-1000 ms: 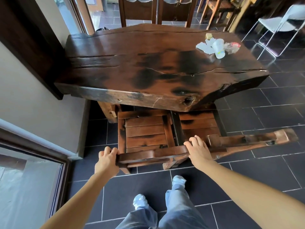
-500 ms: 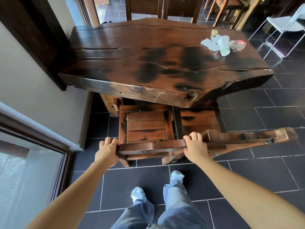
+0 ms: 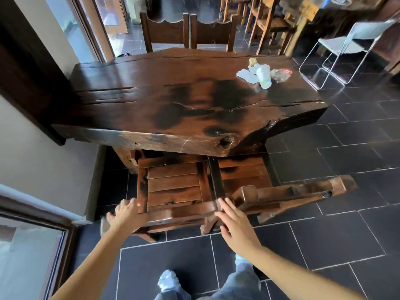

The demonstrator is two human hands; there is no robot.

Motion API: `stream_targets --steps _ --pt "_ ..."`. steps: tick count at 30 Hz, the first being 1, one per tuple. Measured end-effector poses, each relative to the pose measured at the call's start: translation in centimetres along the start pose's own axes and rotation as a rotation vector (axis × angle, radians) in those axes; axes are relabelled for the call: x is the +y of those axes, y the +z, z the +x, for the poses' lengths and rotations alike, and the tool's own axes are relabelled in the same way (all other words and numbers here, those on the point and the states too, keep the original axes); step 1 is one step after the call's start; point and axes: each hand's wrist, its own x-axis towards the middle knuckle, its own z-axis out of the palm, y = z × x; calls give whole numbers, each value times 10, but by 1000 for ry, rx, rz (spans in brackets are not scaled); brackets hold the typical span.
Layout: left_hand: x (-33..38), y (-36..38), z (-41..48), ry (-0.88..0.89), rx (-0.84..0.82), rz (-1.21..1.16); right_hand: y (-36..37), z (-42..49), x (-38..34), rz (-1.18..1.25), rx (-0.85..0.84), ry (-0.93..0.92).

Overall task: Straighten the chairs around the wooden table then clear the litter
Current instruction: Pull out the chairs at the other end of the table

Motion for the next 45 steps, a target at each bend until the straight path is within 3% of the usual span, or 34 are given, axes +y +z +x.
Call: stream_targets --steps 3,9,12,15,18,20,28,45 --pt "66 -1 -1 173 -55 -183 -16 -29 45 -44 -81 -202" --pt "229 29 -29 517 -174 -164 -97 -21 166 -106 69 -3" --pt "276 64 -38 519 -243 -72 -135 -12 221 -190 138 86" --pt "304 90 -40 395 -159 20 -165 -12 279 -281 81 310" --pt "312 103 -39 335 -82 107 -179 -31 329 -220 -152 607" --pt "314 106 -38 318 -69 147 -175 -41 347 -145 -279 647" --pt "315 94 -37 358 3 289 -165 -37 343 -158 -183 669" --pt "288 89 -59 398 75 485 -165 -44 313 -127 -257 738"
